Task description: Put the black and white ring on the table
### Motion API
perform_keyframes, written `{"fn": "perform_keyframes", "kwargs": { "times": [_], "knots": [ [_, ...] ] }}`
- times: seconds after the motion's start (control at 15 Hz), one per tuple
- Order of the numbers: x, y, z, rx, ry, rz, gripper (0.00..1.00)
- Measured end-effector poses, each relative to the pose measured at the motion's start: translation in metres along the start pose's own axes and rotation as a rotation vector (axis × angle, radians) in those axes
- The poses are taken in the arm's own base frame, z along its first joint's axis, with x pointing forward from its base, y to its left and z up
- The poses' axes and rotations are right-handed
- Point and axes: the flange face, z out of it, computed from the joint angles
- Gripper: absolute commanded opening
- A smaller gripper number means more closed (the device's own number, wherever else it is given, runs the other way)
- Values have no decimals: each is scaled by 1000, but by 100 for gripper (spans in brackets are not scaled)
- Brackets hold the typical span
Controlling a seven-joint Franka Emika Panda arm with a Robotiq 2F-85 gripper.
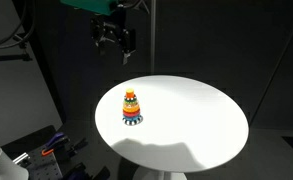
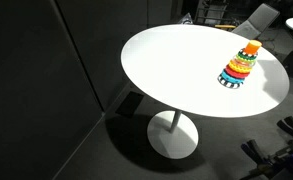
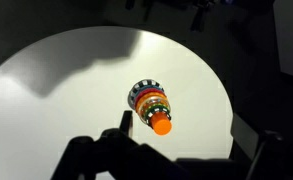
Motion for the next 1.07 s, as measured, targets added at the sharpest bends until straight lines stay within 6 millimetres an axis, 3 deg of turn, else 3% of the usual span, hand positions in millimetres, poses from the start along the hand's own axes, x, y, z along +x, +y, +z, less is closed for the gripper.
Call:
{"fn": "perform_keyframes", "kwargs": {
  "times": [1.07],
  "knots": [
    [0, 0, 0, -1, 1, 0, 100]
  ]
}}
